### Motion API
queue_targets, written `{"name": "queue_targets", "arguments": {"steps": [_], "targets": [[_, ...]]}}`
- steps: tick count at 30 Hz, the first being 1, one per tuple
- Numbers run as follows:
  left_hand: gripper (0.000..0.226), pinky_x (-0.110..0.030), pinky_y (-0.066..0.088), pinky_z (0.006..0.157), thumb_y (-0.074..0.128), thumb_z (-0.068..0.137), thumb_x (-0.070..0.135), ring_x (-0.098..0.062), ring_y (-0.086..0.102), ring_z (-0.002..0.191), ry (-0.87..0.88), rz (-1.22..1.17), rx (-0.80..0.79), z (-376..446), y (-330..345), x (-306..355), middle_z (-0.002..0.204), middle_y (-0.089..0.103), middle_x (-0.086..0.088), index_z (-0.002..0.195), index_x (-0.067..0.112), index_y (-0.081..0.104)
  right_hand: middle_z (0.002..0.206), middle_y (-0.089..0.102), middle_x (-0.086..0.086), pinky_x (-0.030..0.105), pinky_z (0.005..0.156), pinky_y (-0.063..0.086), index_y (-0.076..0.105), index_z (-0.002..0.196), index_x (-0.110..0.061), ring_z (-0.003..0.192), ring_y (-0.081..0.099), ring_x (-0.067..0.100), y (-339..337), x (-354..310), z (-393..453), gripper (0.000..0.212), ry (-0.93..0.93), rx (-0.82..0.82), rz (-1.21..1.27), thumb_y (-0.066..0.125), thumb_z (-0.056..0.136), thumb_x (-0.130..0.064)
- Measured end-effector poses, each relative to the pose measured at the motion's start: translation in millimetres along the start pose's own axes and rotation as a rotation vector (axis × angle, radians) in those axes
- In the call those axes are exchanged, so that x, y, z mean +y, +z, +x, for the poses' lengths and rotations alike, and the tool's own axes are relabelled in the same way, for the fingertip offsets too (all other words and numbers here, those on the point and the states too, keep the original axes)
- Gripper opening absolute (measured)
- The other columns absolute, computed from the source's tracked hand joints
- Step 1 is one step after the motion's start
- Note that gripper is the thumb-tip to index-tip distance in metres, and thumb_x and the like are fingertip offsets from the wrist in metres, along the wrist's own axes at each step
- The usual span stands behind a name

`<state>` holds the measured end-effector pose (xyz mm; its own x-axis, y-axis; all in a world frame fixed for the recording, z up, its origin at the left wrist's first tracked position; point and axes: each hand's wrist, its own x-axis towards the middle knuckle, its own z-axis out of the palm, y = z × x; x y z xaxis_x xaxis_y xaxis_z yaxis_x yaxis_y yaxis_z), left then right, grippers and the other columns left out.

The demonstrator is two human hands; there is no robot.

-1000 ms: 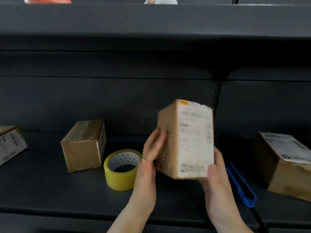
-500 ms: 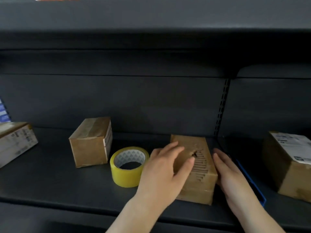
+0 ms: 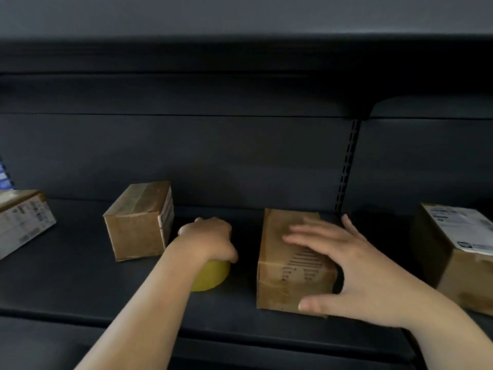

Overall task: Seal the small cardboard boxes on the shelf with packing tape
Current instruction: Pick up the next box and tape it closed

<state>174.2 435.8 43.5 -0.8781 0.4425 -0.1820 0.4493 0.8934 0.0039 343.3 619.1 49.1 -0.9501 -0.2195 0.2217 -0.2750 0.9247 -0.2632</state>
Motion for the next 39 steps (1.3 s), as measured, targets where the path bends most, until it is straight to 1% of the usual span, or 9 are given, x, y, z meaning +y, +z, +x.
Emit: {"name": "queue_targets", "arguments": {"steps": [5,12,16,20,23,28,32,35,39], "targets": [[0.032,-0.035,0.049,0.085,0.07,0.07,0.04,-0.017,0.053,0.102,0.124,-0.218,0.049,-5,0,-17,0.111,0.057,0.005,0.1,0.031,0.065,0.133,0.001,-0.05,0.009,0.105,-0.01,0.011,0.12,-0.072,0.124,-0.01,-0.027,6,4,6,0.061,0.027,-0.046,-0.05,0.054,0.079,-0.06],[0.02,-0.034,0.045,0.088,0.077,0.069,0.033,-0.013,0.058,0.096,0.333,-0.607,0.089,-25,-20,-56,0.102,0.065,0.001,0.088,0.032,0.069,0.147,0.032,-0.005,0.044,0.099,0.025,0.016,0.146,-0.031,0.126,0.028,0.027,37,-34,30,0.073,0.307,0.218,-0.494,0.025,0.084,-0.068],[0.037,-0.026,0.048,0.084,0.072,0.053,0.046,-0.006,0.062,0.095,0.483,-0.802,-0.019,-39,-31,-75,0.102,0.069,0.01,0.088,0.035,0.072,0.153,0.02,-0.014,0.039,0.105,0.011,0.002,0.144,-0.044,0.134,0.012,0.013,-4,-19,34,0.103,0.292,0.01,-0.263,0.047,0.059,-0.081],[0.036,-0.028,0.049,0.081,0.073,0.057,0.039,-0.02,0.063,0.098,0.608,-0.857,-0.113,-42,-38,-80,0.109,0.066,-0.005,0.091,0.03,0.073,0.153,0.003,-0.025,0.04,0.114,0.0,0.002,0.139,-0.054,0.138,-0.002,0.0,-42,9,37,0.101,0.252,-0.323,-0.178,0.072,0.067,-0.054],[0.039,-0.041,0.048,0.081,0.074,0.057,0.036,-0.037,0.059,0.101,0.632,-0.909,-0.146,-40,-43,-77,0.114,0.061,-0.02,0.094,0.024,0.072,0.155,0.008,-0.019,0.042,0.112,0.015,0.005,0.142,-0.049,0.136,0.013,0.012,-22,9,48,0.089,0.254,-0.239,-0.255,0.063,0.075,-0.058],[0.036,-0.044,0.048,0.082,0.072,0.056,0.035,-0.033,0.06,0.1,0.675,-0.813,-0.206,-37,-62,-66,0.115,0.062,-0.016,0.091,0.027,0.073,0.151,0.024,-0.017,0.044,0.103,0.02,0.015,0.144,-0.044,0.129,0.024,0.018,-2,-10,54,0.089,0.267,-0.088,-0.421,0.028,0.066,-0.085],[0.038,-0.039,0.05,0.08,0.072,0.056,0.032,-0.028,0.064,0.095,0.703,-0.757,-0.225,-32,-75,-57,0.103,0.069,-0.006,0.093,0.022,0.073,0.111,0.059,-0.017,0.035,0.091,0.04,0.055,0.109,-0.036,0.103,0.053,0.007,-16,-39,69,0.081,0.186,0.078,0.079,0.019,0.059,-0.088],[0.035,-0.032,0.051,0.077,0.072,0.057,0.029,-0.017,0.065,0.088,0.73,-0.783,-0.255,-29,-81,-55,0.093,0.072,0.004,0.092,0.022,0.073,0.074,0.059,-0.011,0.028,0.062,0.044,0.059,0.078,-0.025,0.07,0.055,0.004,-16,-57,96,0.054,0.095,0.181,0.209,0.039,0.068,-0.075],[0.034,-0.025,0.054,0.071,0.073,0.057,0.021,-0.014,0.067,0.082,0.734,-0.861,-0.289,-22,-78,-63,0.091,0.073,0.002,0.091,0.023,0.074,0.06,0.054,-0.006,0.032,0.06,0.043,0.056,0.063,-0.014,0.058,0.051,0.008,-18,-66,117,0.034,-0.026,0.168,0.175,0.057,0.087,-0.037]]}}
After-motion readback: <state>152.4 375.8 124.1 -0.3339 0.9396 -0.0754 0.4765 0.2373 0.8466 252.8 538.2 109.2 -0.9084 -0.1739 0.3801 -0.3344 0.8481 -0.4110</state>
